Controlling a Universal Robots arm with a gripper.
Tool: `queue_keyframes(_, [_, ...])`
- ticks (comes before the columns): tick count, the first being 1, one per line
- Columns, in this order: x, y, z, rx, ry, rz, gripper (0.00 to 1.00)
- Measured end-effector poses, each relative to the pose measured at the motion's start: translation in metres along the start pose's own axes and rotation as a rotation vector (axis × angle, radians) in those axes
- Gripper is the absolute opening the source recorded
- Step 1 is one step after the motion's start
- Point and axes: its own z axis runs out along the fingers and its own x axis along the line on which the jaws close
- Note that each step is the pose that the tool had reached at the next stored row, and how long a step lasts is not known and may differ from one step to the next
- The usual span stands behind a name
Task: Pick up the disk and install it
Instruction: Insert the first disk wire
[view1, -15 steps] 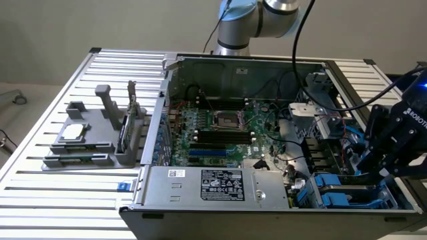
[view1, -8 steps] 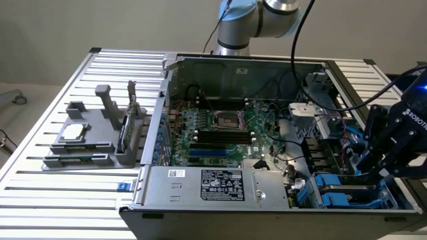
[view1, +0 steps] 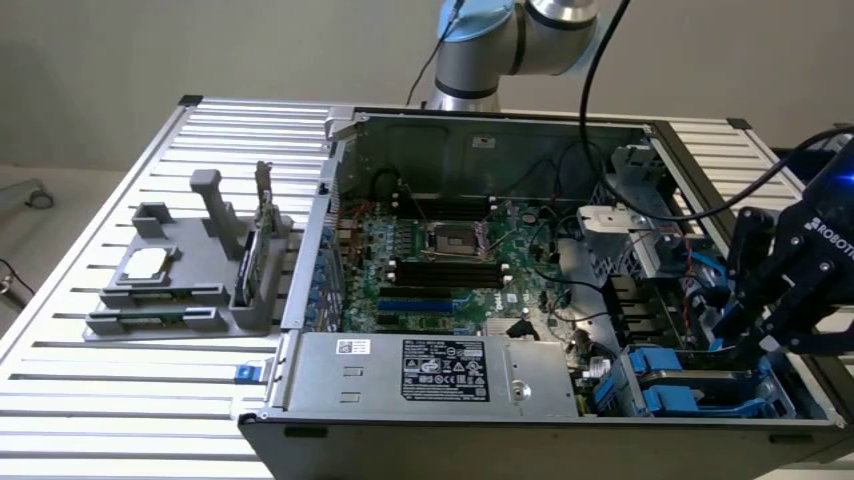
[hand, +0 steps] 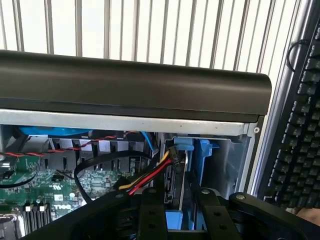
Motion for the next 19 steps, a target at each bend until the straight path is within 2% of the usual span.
queue_keyframes(10, [-0.0001, 0.0017, 0.0011, -0.0105, 0.0167, -0.070, 0.31])
queue_keyframes(14, [-0.0004, 0.0026, 0.0016, -0.0134, 0.0245, -0.087, 0.31])
queue_keyframes(19, [-0.0025, 0.0027, 0.0025, -0.0154, 0.0308, -0.099, 0.28])
